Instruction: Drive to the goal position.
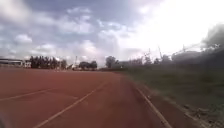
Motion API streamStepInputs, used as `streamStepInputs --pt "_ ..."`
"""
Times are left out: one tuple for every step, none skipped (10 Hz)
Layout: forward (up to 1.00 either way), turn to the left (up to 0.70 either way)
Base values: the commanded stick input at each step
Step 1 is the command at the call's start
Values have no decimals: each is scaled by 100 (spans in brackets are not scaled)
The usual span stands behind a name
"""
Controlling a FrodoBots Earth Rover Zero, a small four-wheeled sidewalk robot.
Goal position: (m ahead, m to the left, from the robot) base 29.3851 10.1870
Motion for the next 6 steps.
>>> streamStepInputs --pt "70 0" --pt "70 0" --pt "70 0" --pt "70 0" --pt "70 0" --pt "70 0"
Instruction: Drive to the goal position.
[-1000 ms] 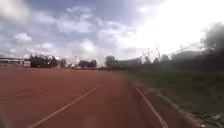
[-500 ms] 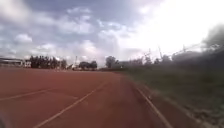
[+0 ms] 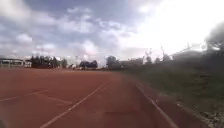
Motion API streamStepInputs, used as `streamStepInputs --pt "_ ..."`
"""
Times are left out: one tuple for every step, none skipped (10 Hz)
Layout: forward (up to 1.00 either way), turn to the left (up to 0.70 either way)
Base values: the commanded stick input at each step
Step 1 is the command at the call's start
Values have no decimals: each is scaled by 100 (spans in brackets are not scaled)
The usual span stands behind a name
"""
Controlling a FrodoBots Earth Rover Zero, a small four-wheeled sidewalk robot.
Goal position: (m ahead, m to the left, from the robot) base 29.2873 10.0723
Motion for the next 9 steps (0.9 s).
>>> streamStepInputs --pt "70 0" --pt "70 0" --pt "70 0" --pt "70 0" --pt "70 0" --pt "70 0" --pt "70 0" --pt "70 0" --pt "70 0"
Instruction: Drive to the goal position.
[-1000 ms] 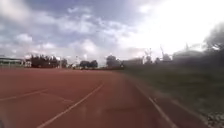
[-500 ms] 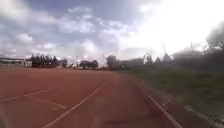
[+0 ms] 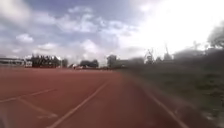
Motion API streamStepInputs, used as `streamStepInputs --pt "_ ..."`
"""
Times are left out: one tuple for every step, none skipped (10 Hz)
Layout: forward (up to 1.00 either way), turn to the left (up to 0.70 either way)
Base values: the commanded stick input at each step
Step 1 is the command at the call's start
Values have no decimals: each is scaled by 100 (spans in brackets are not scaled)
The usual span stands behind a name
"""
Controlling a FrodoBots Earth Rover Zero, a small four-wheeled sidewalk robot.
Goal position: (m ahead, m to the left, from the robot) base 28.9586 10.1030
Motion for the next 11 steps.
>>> streamStepInputs --pt "70 0" --pt "70 0" --pt "70 0" --pt "70 0" --pt "70 0" --pt "70 0" --pt "70 0" --pt "70 0" --pt "70 0" --pt "70 0" --pt "70 0"
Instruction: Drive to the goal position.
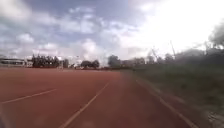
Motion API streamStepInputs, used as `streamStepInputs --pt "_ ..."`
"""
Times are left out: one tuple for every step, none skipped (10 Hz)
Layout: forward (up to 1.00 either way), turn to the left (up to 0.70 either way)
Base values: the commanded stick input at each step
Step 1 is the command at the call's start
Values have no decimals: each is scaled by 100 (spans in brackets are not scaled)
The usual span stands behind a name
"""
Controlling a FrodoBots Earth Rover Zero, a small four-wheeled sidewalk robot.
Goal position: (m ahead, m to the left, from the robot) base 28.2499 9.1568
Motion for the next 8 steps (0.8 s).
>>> streamStepInputs --pt "70 0" --pt "70 0" --pt "70 0" --pt "70 0" --pt "70 0" --pt "70 0" --pt "70 0" --pt "70 0"
